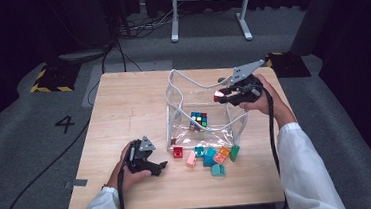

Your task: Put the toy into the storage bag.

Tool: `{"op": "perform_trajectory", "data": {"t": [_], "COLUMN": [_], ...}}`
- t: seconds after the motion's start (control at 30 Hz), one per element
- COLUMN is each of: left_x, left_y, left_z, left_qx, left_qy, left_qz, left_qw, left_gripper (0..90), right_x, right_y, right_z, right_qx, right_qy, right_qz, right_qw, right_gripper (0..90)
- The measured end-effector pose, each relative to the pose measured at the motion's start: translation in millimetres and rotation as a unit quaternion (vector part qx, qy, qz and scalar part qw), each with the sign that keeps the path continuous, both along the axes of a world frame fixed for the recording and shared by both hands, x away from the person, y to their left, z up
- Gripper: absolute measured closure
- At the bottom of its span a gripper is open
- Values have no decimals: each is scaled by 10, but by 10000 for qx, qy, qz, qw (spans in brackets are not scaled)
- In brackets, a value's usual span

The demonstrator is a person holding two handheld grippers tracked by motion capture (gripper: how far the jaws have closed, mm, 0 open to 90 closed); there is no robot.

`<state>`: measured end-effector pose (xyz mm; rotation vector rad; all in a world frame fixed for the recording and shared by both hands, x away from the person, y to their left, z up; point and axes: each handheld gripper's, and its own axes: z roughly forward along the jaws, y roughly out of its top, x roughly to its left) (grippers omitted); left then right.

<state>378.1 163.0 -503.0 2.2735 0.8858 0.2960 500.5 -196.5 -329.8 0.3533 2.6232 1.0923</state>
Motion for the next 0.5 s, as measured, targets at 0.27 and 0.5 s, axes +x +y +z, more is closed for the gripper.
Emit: {"op": "perform_trajectory", "data": {"t": [0.27,0.5], "left_x": [2,0], "left_y": [1,0], "left_z": [0,0], "left_qx": [6,1], "left_qy": [-3,-1], "left_qz": [-16,4], "left_qw": [10000,10000], "left_gripper": [56,56], "right_x": [84,90], "right_y": [61,49], "right_z": [-84,-100], "right_qx": [-1068,-2055], "right_qy": [294,464], "right_qz": [-204,-280], "right_qw": [9936,9772], "right_gripper": [675,676]}}
